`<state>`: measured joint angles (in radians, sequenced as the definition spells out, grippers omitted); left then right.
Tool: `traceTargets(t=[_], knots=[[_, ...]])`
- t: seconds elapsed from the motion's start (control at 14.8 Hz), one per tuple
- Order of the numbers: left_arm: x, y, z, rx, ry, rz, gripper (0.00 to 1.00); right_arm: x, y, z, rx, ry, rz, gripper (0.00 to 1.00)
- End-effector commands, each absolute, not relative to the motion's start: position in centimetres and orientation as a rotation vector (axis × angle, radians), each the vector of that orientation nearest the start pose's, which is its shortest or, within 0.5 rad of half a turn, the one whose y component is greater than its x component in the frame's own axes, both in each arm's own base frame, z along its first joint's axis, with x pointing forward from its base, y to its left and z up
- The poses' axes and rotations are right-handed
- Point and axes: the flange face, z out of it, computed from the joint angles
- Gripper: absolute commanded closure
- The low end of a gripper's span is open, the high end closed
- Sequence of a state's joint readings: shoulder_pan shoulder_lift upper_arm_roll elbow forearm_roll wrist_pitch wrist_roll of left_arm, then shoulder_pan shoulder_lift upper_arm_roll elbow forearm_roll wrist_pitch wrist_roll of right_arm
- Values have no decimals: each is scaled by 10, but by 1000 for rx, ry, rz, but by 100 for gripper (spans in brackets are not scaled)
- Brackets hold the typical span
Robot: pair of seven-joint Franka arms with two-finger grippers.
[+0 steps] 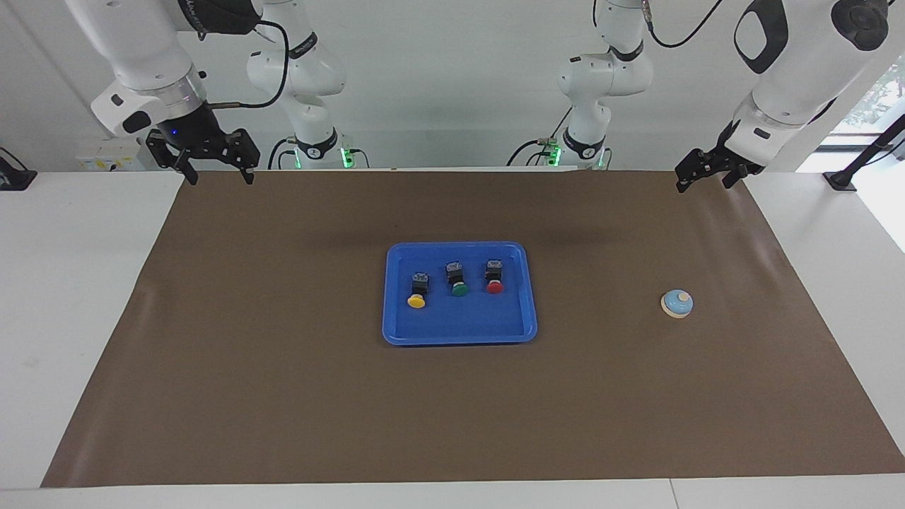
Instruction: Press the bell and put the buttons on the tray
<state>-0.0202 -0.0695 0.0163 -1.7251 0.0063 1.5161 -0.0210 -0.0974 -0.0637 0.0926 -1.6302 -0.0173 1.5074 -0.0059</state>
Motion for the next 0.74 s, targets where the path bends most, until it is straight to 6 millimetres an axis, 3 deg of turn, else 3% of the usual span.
traceTargets(t=[0.0, 0.4, 0.67], knots=[[523, 0, 585, -3116, 16, 191, 0, 524, -4, 626, -3161, -13, 91, 0], [525, -20, 590, -3107, 69, 257, 0, 524, -4, 626, -3161, -13, 91, 0], [524, -21, 593, -3108, 68, 260, 0, 524, -4, 626, -3161, -13, 91, 0]])
